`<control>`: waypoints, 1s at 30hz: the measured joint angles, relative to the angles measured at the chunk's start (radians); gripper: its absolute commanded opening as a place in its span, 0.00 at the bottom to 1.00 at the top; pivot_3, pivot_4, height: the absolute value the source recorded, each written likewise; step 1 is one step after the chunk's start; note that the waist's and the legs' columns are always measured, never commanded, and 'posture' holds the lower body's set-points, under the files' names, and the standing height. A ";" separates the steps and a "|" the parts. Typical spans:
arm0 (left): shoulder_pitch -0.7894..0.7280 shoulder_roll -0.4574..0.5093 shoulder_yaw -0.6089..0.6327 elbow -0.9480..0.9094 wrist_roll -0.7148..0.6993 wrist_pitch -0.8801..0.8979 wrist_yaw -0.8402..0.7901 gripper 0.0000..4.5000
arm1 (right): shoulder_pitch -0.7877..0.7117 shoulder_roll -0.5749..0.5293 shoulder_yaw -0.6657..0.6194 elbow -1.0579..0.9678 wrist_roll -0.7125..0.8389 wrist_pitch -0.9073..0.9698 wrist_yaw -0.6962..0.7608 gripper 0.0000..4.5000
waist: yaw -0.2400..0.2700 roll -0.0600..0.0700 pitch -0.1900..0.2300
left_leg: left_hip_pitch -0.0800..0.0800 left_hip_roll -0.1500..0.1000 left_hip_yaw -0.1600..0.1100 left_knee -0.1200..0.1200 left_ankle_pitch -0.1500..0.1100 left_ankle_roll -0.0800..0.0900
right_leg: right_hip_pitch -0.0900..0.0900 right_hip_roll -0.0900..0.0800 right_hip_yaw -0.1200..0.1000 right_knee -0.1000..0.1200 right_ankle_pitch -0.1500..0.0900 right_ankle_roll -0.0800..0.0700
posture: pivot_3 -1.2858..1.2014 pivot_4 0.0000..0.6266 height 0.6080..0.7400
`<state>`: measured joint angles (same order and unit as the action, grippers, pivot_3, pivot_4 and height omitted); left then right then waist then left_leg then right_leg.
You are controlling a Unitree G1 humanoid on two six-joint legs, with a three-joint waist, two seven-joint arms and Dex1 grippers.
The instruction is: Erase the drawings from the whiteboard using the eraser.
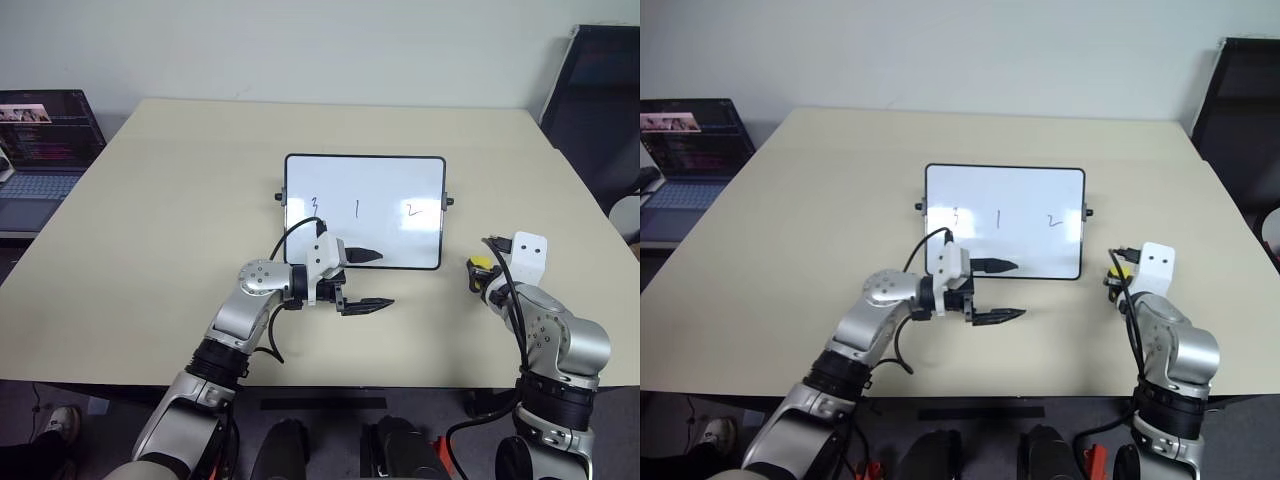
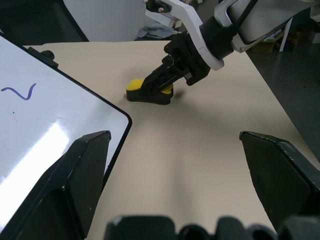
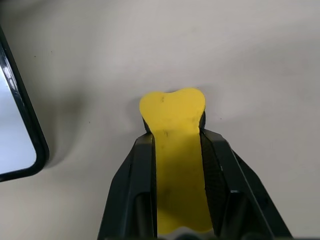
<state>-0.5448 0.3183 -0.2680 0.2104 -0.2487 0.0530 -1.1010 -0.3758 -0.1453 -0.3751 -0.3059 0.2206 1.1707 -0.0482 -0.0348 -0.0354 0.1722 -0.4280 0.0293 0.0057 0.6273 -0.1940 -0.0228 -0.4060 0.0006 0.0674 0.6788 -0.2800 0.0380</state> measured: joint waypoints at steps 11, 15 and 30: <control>-0.019 -0.029 0.063 0.036 0.033 0.004 0.163 1.00 | -0.025 -0.142 0.180 -0.004 -0.062 -0.213 0.085 0.19 | -0.001 0.001 0.001 | -0.001 0.000 0.000 0.000 0.000 0.000 | -0.001 0.001 -0.001 0.000 0.000 0.000 | 0.52 0.24 1.00; -0.028 -0.061 0.078 0.077 0.092 -0.003 0.286 1.00 | -0.047 -0.145 0.225 -0.004 -0.077 -0.276 0.101 0.19 | 0.001 0.001 0.001 | -0.002 0.000 0.000 0.000 0.000 0.000 | -0.001 0.000 -0.001 -0.001 0.000 0.000 | 0.52 0.24 1.00; -0.094 -0.135 0.081 0.164 0.160 -0.061 0.435 1.00 | -0.293 -0.025 0.354 0.239 -0.115 -0.450 0.111 0.19 | 0.002 0.001 0.001 | -0.003 0.000 0.000 0.000 0.000 0.000 | -0.001 0.000 -0.003 -0.001 0.002 -0.002 | 0.52 0.24 1.00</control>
<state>-0.6389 0.1830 -0.1870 0.3746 -0.0888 -0.0083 -0.6660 -0.6688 -0.1703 -0.0211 -0.0665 0.1052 0.7208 0.0624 -0.0327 -0.0347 0.1732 -0.4313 0.0289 0.0057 0.6273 -0.1941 -0.0229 -0.4073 0.0006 0.0647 0.6780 -0.2782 0.0359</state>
